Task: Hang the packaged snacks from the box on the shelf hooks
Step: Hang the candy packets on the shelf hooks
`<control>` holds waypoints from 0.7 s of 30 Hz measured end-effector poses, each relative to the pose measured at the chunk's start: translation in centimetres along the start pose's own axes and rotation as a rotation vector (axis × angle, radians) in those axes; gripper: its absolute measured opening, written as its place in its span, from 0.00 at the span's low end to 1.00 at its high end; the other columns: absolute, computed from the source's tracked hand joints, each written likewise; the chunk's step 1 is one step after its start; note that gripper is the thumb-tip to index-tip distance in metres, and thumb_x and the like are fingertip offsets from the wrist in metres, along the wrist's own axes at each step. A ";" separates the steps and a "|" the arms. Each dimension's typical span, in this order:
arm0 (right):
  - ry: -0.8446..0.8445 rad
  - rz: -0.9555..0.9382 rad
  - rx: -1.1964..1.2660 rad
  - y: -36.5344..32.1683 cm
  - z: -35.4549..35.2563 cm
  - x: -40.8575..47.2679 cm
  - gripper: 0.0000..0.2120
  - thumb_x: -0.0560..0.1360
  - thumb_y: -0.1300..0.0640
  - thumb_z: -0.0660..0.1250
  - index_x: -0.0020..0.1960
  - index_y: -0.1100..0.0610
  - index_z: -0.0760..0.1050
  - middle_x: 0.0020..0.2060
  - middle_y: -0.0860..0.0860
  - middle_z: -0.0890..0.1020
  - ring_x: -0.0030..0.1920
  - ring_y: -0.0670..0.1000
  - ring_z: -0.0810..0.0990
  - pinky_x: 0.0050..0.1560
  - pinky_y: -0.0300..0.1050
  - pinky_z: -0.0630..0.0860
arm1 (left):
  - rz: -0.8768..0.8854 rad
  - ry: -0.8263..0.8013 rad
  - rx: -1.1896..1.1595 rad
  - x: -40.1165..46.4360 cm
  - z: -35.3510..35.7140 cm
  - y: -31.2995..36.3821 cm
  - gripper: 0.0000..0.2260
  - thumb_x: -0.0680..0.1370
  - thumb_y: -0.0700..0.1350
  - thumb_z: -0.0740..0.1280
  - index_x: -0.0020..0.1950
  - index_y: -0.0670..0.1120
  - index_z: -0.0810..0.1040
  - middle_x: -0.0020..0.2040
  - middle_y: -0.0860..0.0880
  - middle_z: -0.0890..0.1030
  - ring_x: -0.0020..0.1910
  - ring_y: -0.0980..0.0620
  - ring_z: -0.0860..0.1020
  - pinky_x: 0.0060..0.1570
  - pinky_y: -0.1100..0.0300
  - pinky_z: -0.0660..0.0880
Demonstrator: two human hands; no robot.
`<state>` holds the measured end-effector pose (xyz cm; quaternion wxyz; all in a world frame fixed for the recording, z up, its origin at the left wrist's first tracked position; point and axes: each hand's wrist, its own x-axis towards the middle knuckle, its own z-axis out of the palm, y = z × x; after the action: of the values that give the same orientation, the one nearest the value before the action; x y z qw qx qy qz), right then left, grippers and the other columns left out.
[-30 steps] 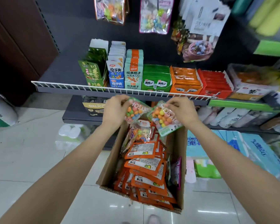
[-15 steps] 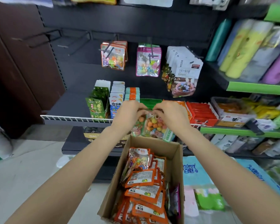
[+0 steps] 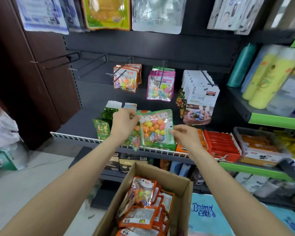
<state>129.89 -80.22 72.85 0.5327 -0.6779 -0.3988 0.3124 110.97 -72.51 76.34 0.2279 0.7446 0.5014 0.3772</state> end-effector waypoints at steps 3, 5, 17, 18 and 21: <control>0.046 -0.177 -0.062 -1.2 0.4 1.7 0.04 0.74 0.62 0.68 0.48 0.57 0.80 0.44 0.52 0.82 0.46 0.50 0.79 0.47 0.42 0.74 | -0.023 0.041 0.009 0.9 -0.7 -0.3 0.12 0.75 0.42 0.69 0.36 0.34 0.78 0.34 0.38 0.80 0.32 0.48 0.71 0.30 0.67 0.64; 0.063 -0.299 -0.142 -2.9 0.7 2.8 0.05 0.75 0.61 0.68 0.49 0.58 0.81 0.43 0.49 0.82 0.46 0.49 0.79 0.48 0.39 0.72 | -0.002 0.060 0.050 1.4 -1.3 -0.5 0.09 0.75 0.40 0.69 0.38 0.36 0.81 0.33 0.42 0.81 0.33 0.48 0.77 0.36 0.62 0.70; 0.164 -0.486 -0.500 -8.2 2.9 10.4 0.07 0.75 0.58 0.68 0.51 0.58 0.82 0.47 0.52 0.84 0.45 0.47 0.79 0.48 0.44 0.75 | 0.128 0.116 0.409 5.2 -2.6 -0.3 0.10 0.78 0.40 0.61 0.54 0.42 0.80 0.51 0.43 0.80 0.50 0.42 0.77 0.45 0.50 0.74; 0.184 -0.490 -0.527 -8.3 3.0 10.8 0.08 0.76 0.57 0.67 0.51 0.58 0.82 0.46 0.52 0.84 0.43 0.47 0.78 0.44 0.42 0.74 | 0.126 0.122 0.395 5.4 -2.4 -0.2 0.10 0.78 0.40 0.61 0.53 0.42 0.80 0.50 0.43 0.80 0.49 0.42 0.78 0.46 0.50 0.75; 0.229 -0.505 -0.634 -8.8 3.0 11.6 0.09 0.78 0.56 0.63 0.51 0.58 0.81 0.41 0.53 0.83 0.37 0.49 0.75 0.29 0.38 0.63 | 0.107 0.143 0.305 5.9 -2.0 -0.1 0.08 0.77 0.41 0.64 0.51 0.43 0.82 0.48 0.44 0.82 0.47 0.44 0.79 0.46 0.49 0.77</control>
<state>131.11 -67.65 80.72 0.3984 -0.7197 -0.5669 -0.0434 110.62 -67.10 79.50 0.0557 0.7674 0.5275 0.3603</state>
